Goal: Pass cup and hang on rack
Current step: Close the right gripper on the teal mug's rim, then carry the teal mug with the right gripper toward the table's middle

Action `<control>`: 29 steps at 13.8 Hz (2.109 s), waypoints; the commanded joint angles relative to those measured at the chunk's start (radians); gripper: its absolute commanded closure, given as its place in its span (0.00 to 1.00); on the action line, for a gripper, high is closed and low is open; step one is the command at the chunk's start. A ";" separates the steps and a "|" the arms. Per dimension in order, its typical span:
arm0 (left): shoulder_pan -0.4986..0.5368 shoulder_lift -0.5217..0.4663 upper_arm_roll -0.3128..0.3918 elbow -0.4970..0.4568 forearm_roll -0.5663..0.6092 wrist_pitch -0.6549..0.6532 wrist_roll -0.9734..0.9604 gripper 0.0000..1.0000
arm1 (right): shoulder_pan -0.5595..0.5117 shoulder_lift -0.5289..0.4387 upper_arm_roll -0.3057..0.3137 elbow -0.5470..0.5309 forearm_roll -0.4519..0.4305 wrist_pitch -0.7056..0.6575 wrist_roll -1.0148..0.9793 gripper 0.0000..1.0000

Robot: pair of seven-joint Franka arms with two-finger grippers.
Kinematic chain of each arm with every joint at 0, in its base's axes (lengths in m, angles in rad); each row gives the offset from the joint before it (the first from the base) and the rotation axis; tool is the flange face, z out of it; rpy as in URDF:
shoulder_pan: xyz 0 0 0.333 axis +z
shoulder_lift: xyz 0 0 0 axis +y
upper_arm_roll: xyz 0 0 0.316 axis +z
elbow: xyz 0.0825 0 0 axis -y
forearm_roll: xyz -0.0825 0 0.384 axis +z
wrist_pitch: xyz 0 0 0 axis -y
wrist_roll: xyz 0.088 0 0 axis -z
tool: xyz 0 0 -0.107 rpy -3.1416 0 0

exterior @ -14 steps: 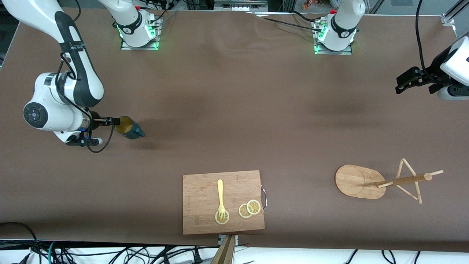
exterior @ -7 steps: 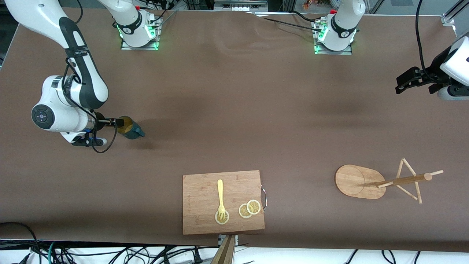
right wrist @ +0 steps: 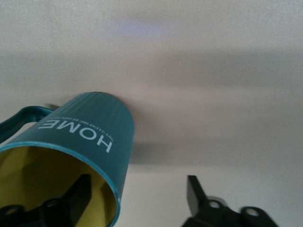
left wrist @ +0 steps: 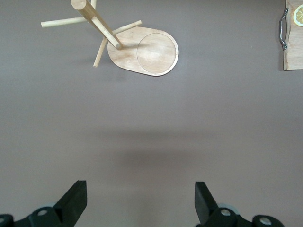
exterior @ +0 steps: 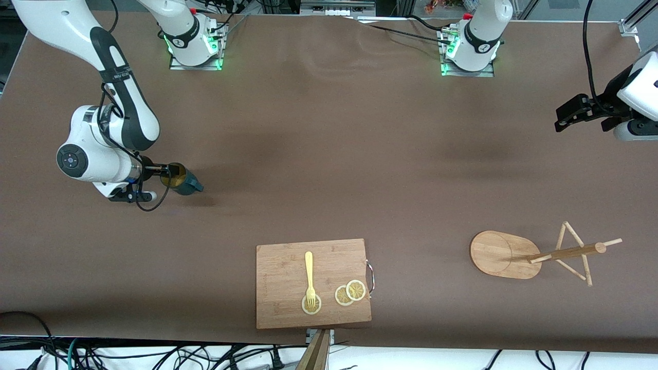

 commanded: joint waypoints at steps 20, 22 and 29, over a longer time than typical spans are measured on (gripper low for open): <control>-0.006 0.016 0.000 0.028 0.031 -0.023 0.019 0.00 | 0.156 0.026 0.196 0.316 0.014 -0.056 0.325 1.00; -0.006 0.016 0.000 0.028 0.031 -0.023 0.019 0.00 | 0.271 0.086 0.194 0.411 0.001 -0.056 0.493 1.00; -0.006 0.016 0.000 0.028 0.031 -0.023 0.019 0.00 | 0.566 0.290 0.189 0.699 -0.003 -0.048 0.975 1.00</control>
